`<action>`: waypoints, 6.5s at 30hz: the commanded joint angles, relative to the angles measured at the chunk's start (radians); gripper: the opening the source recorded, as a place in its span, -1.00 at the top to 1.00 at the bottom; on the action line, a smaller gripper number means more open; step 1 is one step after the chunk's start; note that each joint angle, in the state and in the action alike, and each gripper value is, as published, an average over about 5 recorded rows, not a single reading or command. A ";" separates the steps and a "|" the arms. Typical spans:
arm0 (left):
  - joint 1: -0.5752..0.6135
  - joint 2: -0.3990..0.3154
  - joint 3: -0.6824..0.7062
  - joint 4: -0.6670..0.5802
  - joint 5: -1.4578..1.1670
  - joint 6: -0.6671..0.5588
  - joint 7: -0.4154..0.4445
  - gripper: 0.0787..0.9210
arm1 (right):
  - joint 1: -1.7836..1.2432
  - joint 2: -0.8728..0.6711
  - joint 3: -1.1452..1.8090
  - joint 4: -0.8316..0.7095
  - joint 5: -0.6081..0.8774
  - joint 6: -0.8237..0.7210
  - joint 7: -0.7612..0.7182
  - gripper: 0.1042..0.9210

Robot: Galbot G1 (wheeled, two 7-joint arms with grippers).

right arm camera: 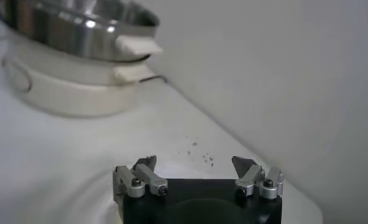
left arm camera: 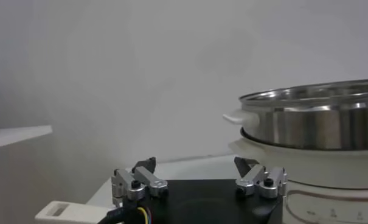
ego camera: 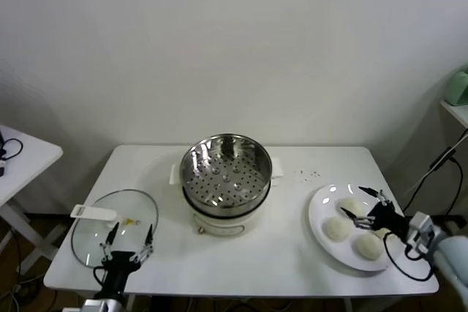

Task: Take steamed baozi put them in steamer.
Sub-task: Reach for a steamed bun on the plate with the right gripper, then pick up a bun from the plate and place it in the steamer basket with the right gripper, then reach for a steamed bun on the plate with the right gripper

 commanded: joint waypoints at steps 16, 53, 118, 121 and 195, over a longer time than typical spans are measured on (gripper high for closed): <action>-0.020 -0.015 0.000 -0.003 -0.011 0.022 -0.011 -0.77 | 1.305 0.069 -1.374 -0.605 -0.283 0.112 -0.477 -0.76; -0.040 -0.013 -0.002 -0.002 -0.008 0.049 -0.024 -0.77 | 1.089 0.205 -1.234 -0.670 -0.382 0.108 -0.394 -0.76; -0.029 0.003 0.000 -0.042 0.010 0.060 -0.002 -0.77 | 1.650 0.592 -1.478 -0.259 -0.594 0.436 -0.430 -0.41; -0.028 0.007 -0.001 -0.043 0.011 0.061 -0.003 -0.77 | 1.595 0.669 -1.466 -0.305 -0.649 0.451 -0.428 -0.40; -0.022 0.055 0.002 -0.066 -0.046 0.104 -0.047 -0.77 | 1.864 0.349 -1.696 -0.226 -0.088 0.230 -0.436 -0.76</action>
